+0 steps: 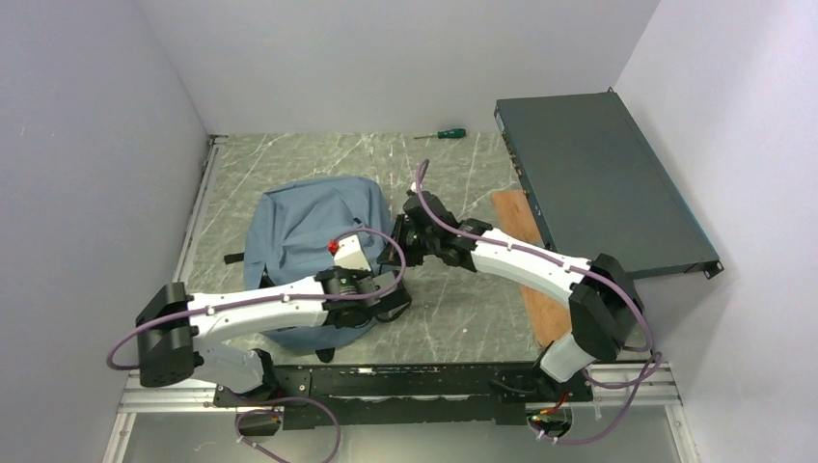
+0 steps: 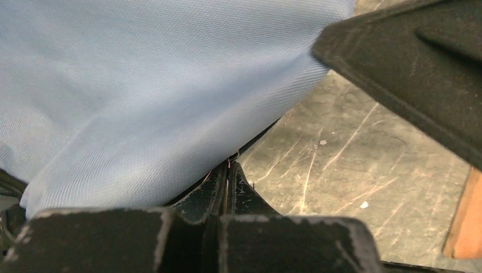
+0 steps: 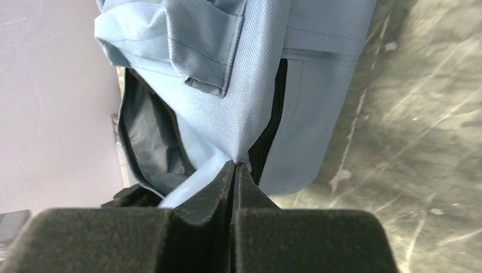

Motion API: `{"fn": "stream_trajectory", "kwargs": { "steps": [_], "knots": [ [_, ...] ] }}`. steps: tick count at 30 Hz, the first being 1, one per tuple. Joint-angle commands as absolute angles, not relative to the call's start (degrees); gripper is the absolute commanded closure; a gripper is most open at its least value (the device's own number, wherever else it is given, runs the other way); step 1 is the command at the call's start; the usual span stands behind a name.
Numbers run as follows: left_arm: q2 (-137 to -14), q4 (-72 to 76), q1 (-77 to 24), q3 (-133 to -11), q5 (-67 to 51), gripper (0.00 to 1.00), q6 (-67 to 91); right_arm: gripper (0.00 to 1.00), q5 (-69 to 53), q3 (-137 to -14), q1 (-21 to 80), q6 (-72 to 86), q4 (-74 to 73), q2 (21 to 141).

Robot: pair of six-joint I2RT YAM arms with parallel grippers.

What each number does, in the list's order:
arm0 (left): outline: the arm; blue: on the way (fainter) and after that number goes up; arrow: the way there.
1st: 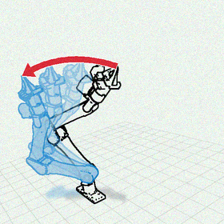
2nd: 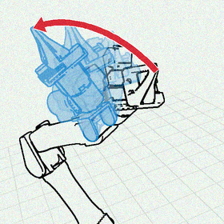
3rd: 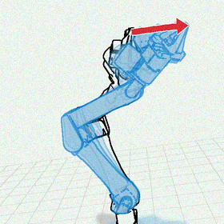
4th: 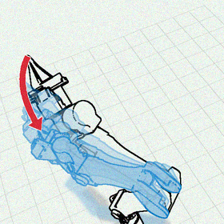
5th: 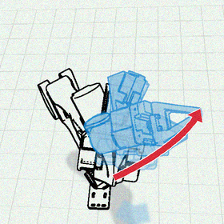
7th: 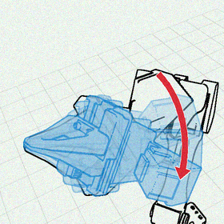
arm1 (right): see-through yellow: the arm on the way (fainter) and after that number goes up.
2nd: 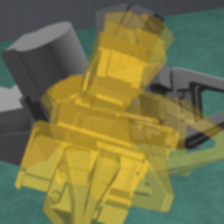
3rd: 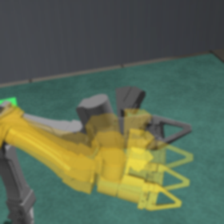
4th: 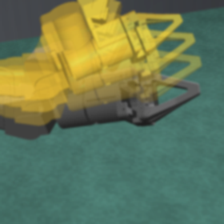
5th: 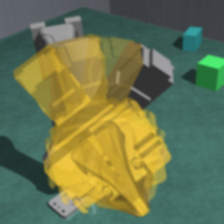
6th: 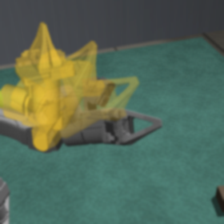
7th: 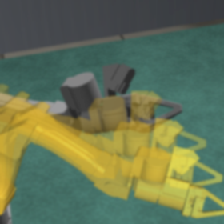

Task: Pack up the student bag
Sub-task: Zip the student bag at the center of the board.

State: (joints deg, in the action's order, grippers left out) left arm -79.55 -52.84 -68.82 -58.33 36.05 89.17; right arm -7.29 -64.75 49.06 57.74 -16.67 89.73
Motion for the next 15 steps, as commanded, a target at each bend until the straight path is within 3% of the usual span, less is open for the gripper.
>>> {"fn": "stream_trajectory", "kwargs": {
  "steps": [1, 7, 15],
  "knots": [
    [-73.1, -54.3, -68.9, -55.2, 36.0, 1.0, 84.7, 1.0, -5.1, -65.7, 43.8, 44.4, -13.6, 86.3],
    [-67.6, -55.0, -68.7, -53.4, 30.9, 1.0, 78.2, 1.0, -2.5, -72.1, 38.1, 22.6, -16.5, 90.6],
    [-62.9, -36.2, -62.6, -46.9, 14.4, 1.0, 62.4, 1.0, -0.9, -78.8, 36.1, 8.5, -21.6, 95.1]
  ]
}}
